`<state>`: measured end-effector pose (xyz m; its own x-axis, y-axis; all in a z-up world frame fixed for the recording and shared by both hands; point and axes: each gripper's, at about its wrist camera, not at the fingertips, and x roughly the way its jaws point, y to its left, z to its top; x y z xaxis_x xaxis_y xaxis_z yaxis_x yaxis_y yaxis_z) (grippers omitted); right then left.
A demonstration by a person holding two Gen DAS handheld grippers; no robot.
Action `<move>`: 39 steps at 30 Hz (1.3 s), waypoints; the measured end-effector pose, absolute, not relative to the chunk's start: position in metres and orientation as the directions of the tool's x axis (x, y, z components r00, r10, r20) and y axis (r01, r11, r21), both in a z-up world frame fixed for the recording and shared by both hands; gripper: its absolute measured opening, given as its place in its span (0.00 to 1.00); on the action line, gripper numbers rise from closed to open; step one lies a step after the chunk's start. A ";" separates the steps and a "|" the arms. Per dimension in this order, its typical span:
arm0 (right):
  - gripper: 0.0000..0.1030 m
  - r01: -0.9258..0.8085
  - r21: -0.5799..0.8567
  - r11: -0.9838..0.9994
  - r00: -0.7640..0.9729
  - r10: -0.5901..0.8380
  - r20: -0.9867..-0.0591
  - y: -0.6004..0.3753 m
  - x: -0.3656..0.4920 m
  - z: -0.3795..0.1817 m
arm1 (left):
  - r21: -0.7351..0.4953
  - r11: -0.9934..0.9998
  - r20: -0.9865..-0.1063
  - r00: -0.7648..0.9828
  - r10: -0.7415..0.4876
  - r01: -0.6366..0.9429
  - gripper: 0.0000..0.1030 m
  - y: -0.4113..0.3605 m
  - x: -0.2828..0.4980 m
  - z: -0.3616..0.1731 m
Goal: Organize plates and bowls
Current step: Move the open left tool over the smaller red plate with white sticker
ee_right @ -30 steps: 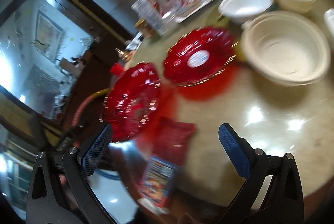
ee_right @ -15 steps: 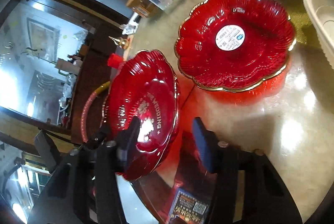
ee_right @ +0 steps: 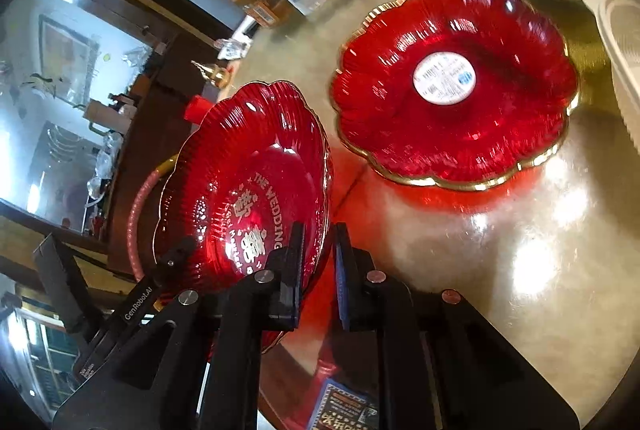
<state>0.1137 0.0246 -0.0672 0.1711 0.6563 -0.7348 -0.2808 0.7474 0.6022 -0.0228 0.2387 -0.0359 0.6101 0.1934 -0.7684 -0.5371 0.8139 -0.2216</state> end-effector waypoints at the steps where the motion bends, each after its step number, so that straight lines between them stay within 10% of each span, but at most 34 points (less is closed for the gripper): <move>1: 0.13 -0.290 0.601 0.745 0.179 0.659 -0.730 0.027 0.114 -0.063 | -0.221 0.815 -0.762 0.616 0.199 -0.536 0.08 0.239 -0.024 -0.033; 16: 0.18 -0.269 0.656 0.705 0.106 0.699 -0.707 0.034 0.120 -0.077 | -0.198 0.806 -0.805 0.562 0.192 -0.558 0.15 0.248 -0.019 -0.060; 22: 0.23 -0.231 0.696 0.680 0.115 0.730 -0.674 0.016 0.116 -0.074 | -0.222 0.767 -0.781 0.581 0.229 -0.602 0.78 0.261 -0.035 -0.052; 26: 0.56 -0.209 0.738 0.642 0.162 0.767 -0.621 -0.012 0.107 -0.065 | -0.228 0.734 -0.745 0.600 0.292 -0.640 0.78 0.272 -0.051 -0.034; 39: 0.56 0.022 0.793 0.609 0.372 0.731 -0.572 -0.099 0.122 -0.070 | -0.233 0.921 -0.676 0.732 0.078 -0.313 0.83 0.200 0.033 0.061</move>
<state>0.1222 -0.0989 -0.0699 0.3718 0.7308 -0.5724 0.0224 0.6094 0.7926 0.0335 0.2003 0.0614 0.7323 0.0778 -0.6765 -0.3132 0.9206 -0.2332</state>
